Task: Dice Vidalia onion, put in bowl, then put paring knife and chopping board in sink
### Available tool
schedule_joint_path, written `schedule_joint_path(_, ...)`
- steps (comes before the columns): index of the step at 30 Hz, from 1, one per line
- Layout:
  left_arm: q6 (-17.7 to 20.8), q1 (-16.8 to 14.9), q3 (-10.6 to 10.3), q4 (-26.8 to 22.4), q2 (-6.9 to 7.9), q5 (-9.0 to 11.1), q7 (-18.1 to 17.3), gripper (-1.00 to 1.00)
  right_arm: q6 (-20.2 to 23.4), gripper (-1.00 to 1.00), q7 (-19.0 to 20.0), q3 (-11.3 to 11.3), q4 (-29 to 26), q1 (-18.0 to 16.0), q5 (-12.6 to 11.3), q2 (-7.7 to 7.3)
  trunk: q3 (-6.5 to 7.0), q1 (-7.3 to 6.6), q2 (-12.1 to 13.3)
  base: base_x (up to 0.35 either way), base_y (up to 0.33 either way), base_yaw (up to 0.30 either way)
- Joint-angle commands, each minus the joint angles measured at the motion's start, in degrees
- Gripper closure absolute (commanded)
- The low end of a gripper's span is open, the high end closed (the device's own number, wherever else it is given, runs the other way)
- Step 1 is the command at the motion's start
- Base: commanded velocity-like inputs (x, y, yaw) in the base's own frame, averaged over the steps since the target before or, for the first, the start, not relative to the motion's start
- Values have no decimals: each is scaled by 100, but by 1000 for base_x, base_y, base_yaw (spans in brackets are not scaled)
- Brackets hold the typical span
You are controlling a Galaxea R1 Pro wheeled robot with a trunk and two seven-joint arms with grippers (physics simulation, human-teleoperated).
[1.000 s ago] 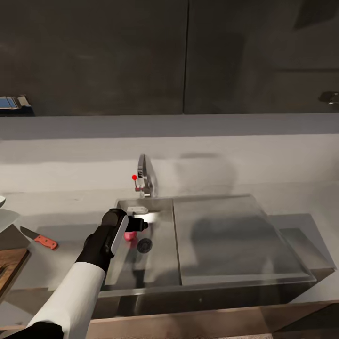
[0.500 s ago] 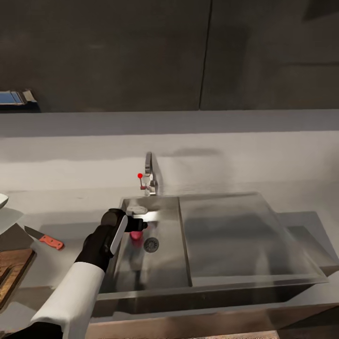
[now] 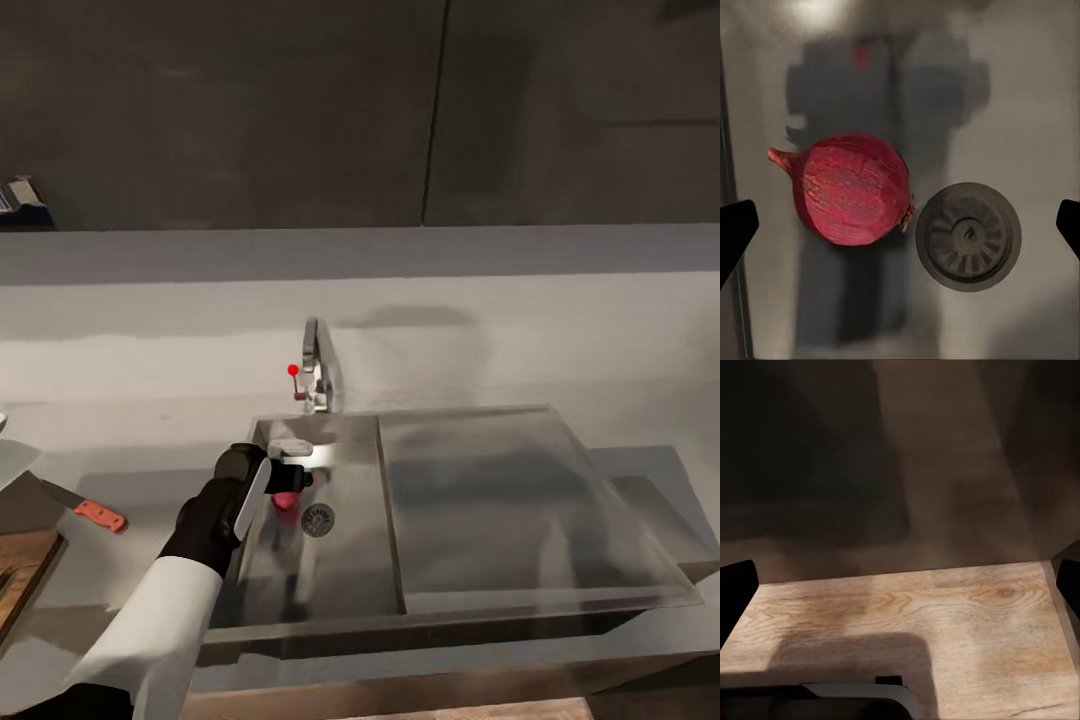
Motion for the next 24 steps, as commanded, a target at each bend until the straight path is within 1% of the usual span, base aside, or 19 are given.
schedule_joint_path(1, 23, -5, -6, 5, -1, 39, 37, -100, -2, -100, -23, 7, -11, 4, 4, -1, -18, 4, -10, 78, -29, 0)
schedule_joint_path(14, 23, -5, -6, 27, -1, 34, 28, -100, -1, -100, -23, 11, -11, 4, 4, -1, -137, 4, -10, 19, -5, 0)
schedule_joint_path(20, 23, -5, -6, 32, -1, 34, 29, -100, -1, -100, -23, 11, -11, 5, 4, -1, -192, 4, -10, 154, 91, 0)
schedule_joint_path(24, 23, -5, -6, 33, -1, 34, 31, -100, -1, -100, -23, 10, -11, 5, 4, -1, -229, 4, -10, 68, 46, 0)
